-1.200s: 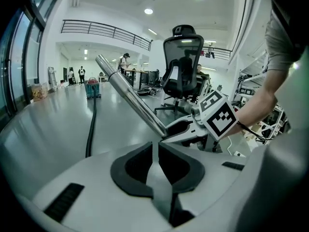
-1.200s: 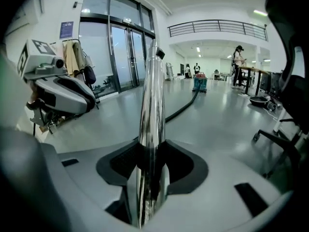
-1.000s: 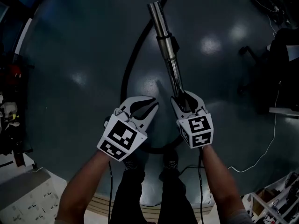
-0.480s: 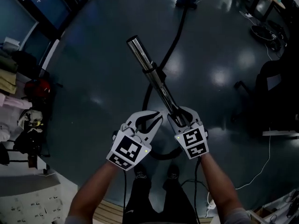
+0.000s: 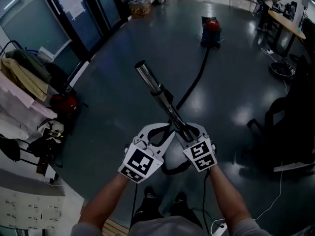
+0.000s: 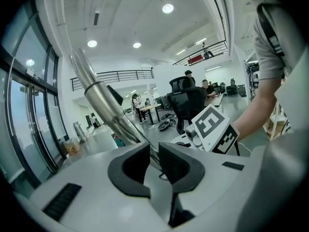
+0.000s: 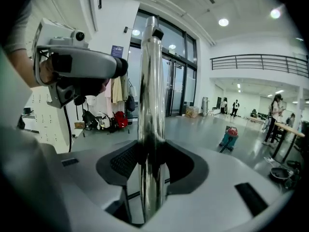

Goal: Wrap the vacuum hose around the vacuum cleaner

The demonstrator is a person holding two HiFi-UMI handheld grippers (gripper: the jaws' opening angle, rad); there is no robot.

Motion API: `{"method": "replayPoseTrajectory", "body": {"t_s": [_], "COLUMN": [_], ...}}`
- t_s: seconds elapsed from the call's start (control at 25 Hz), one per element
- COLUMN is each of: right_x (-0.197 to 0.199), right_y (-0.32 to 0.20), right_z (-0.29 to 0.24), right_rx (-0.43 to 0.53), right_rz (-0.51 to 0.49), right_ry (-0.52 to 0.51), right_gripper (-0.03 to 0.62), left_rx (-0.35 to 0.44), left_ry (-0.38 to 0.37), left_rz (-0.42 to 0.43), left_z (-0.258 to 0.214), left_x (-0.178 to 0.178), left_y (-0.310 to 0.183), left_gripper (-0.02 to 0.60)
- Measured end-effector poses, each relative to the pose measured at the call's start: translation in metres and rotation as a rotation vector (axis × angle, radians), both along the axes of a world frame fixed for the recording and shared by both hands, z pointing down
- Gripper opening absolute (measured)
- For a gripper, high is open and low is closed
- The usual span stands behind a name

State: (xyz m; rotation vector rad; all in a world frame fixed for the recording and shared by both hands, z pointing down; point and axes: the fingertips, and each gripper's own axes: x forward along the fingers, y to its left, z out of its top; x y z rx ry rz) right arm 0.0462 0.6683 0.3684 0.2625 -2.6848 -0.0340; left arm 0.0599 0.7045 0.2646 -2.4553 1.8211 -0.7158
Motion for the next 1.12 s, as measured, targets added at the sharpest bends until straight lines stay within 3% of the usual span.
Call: {"method": "replayPoseTrajectory", "body": {"t_s": [0.2, 0.28, 0.48, 0.64, 0.84, 1.12], "right_x": [-0.004, -0.011, -0.038, -0.066, -0.104, -0.153], "right_y": [0.009, 0.014, 0.023, 0.021, 0.004, -0.025], "right_z": [-0.025, -0.029, -0.026, -0.024, -0.022, -0.023], "right_rx": [0.042, 0.067, 0.094, 0.099, 0.083, 0.033], "right_rz": [-0.049, -0.069, -0.083, -0.076, -0.040, 0.004], "right_ry": [0.007, 0.022, 0.087, 0.142, 0.171, 0.193], "right_gripper": [0.173, 0.173, 0.174, 0.174, 0.173, 0.173], "left_rx": [0.075, 0.087, 0.091, 0.102, 0.145, 0.020], "left_ry": [-0.055, -0.058, -0.058, -0.072, -0.260, -0.571], "left_rz": [0.001, 0.014, 0.082, 0.163, 0.278, 0.487], "left_z": [-0.049, -0.061, -0.068, -0.073, -0.094, -0.092], "left_x": [0.014, 0.010, -0.012, -0.041, -0.084, -0.137], "left_y": [-0.001, 0.000, 0.002, 0.000, -0.010, -0.050], "left_gripper": [0.056, 0.110, 0.179, 0.181, 0.181, 0.212]}}
